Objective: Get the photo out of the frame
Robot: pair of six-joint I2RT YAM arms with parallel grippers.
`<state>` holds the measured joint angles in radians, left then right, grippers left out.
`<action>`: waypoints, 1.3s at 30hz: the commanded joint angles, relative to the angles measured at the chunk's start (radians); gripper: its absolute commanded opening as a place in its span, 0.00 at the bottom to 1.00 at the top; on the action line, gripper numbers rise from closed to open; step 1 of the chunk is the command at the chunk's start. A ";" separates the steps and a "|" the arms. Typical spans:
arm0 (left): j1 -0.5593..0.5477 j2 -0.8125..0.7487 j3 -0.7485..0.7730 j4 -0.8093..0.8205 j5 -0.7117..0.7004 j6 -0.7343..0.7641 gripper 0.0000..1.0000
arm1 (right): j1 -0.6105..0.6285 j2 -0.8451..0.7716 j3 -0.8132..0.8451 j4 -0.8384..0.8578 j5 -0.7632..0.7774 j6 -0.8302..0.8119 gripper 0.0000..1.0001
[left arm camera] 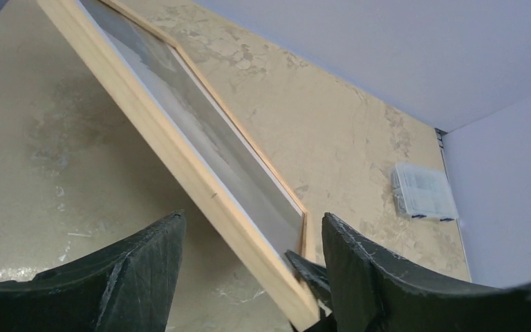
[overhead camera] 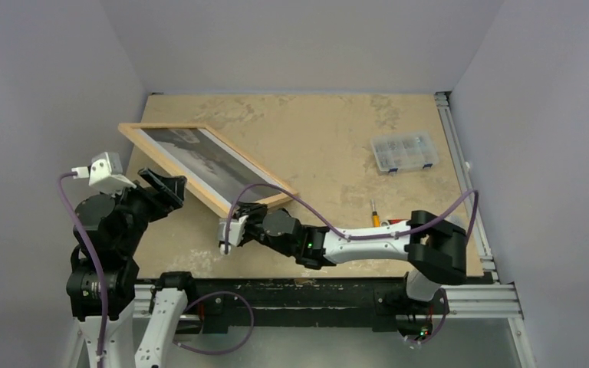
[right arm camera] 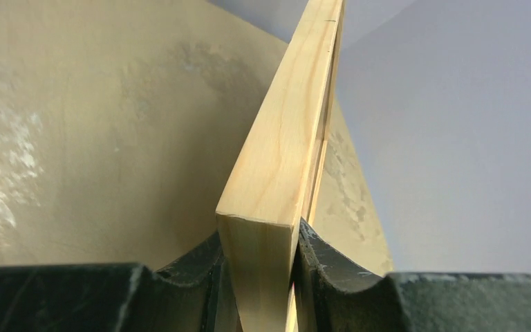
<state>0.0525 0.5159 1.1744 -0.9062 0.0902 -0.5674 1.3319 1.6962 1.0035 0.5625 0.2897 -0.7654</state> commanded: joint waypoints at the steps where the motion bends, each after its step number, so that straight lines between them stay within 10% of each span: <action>1: -0.035 -0.015 0.012 0.019 -0.026 0.109 0.69 | 0.008 -0.112 0.001 -0.079 -0.092 0.388 0.00; 17: -0.043 -0.096 -0.134 0.016 -0.019 0.102 0.69 | -0.207 -0.374 -0.156 -0.219 -0.262 1.193 0.00; 39: -0.043 0.075 -0.178 0.173 0.172 0.008 0.69 | -0.336 -0.762 -0.665 -0.172 -0.011 1.522 0.00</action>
<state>0.0116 0.5617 1.0157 -0.8196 0.1738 -0.5079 0.9897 0.9459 0.4332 0.4080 0.1932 0.7483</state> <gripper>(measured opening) 0.693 0.281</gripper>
